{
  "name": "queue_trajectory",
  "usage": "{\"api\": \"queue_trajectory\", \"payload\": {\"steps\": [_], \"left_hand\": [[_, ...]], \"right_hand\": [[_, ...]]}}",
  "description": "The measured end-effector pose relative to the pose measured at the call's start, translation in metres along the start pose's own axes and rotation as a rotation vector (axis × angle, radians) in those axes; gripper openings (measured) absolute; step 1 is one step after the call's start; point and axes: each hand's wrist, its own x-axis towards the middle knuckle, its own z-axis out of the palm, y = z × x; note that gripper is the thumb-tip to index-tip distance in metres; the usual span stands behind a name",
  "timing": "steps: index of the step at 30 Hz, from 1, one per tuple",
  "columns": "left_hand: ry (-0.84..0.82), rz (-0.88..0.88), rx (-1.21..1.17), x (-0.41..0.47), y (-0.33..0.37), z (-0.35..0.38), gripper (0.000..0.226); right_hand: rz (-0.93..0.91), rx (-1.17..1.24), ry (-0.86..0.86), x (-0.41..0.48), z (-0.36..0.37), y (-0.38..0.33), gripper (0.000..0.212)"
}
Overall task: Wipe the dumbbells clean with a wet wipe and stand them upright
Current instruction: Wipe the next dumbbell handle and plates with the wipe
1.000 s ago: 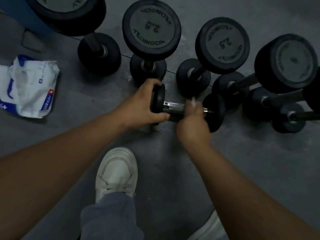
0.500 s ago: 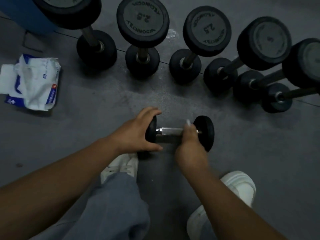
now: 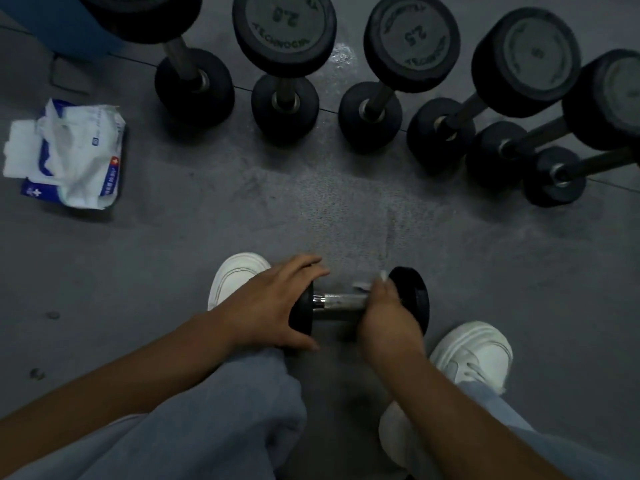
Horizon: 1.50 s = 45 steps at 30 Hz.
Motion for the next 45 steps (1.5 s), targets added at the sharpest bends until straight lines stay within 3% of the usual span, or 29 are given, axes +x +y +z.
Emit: {"api": "queue_trajectory", "payload": {"steps": [3,5,8,10,12,14,16,19,21,23,26,28,30,34,36,38,40,42,45], "left_hand": [[0.012,-0.029,-0.073,0.007,-0.004,-0.008,0.11],[0.168,-0.097,-0.128,0.018,-0.006,-0.023,0.098],[0.408,-0.127,-0.069,0.042,0.001,-0.058,0.079],[0.281,-0.096,-0.029,0.06,0.008,-0.076,0.088],[0.094,-0.044,0.161,0.077,0.007,-0.081,0.107],[0.045,-0.05,0.31,0.094,-0.009,-0.088,0.119],[0.073,-0.124,0.272,0.109,-0.023,-0.106,0.121],[0.274,-0.113,0.169,0.12,-0.031,-0.123,0.095],[0.378,-0.042,0.165,0.124,-0.03,-0.119,0.083],[0.307,-0.06,0.17,0.128,-0.03,-0.116,0.098],[0.199,-0.128,0.314,0.132,-0.033,-0.121,0.127],[0.206,-0.14,0.369,0.133,-0.031,-0.12,0.128],[0.237,-0.121,0.366,0.132,-0.03,-0.115,0.125],[0.387,-0.071,0.176,0.118,-0.024,-0.103,0.1],[0.46,-0.073,0.128,0.112,-0.017,-0.099,0.084],[0.422,-0.103,0.137,0.105,-0.013,-0.094,0.086],[0.275,-0.146,0.14,0.094,-0.012,-0.085,0.101],[0.158,-0.157,0.129,0.081,-0.009,-0.076,0.112],[0.111,-0.121,0.175,0.061,0.002,-0.062,0.114]], "right_hand": [[-0.201,0.021,-0.074,-0.014,0.009,-0.02,0.069],[-0.321,0.119,-0.051,-0.01,0.002,-0.031,0.054],[-0.05,0.163,0.163,0.048,-0.034,-0.027,0.036],[0.004,0.151,0.207,0.079,-0.058,-0.033,0.044],[-0.195,0.194,0.155,0.087,-0.069,-0.057,0.058],[-0.431,0.149,0.082,0.092,-0.074,-0.068,0.064],[-0.378,0.156,0.144,0.11,-0.087,-0.061,0.059],[-0.097,0.206,0.293,0.128,-0.101,-0.064,0.051],[-0.289,0.202,0.28,0.123,-0.097,-0.087,0.055],[-0.438,0.155,0.23,0.125,-0.096,-0.09,0.061],[-0.197,0.225,0.344,0.139,-0.111,-0.07,0.053],[-0.265,0.186,0.352,0.132,-0.105,-0.076,0.059],[-0.408,0.122,0.267,0.125,-0.1,-0.078,0.069],[-0.16,0.177,0.315,0.123,-0.101,-0.056,0.069],[-0.235,0.169,0.27,0.1,-0.085,-0.064,0.074],[-0.412,0.156,0.223,0.087,-0.072,-0.06,0.063],[-0.287,0.17,0.274,0.085,-0.067,-0.042,0.049],[-0.167,0.217,0.293,0.075,-0.057,-0.039,0.062],[-0.44,0.118,0.145,0.037,-0.034,-0.046,0.068]]}}
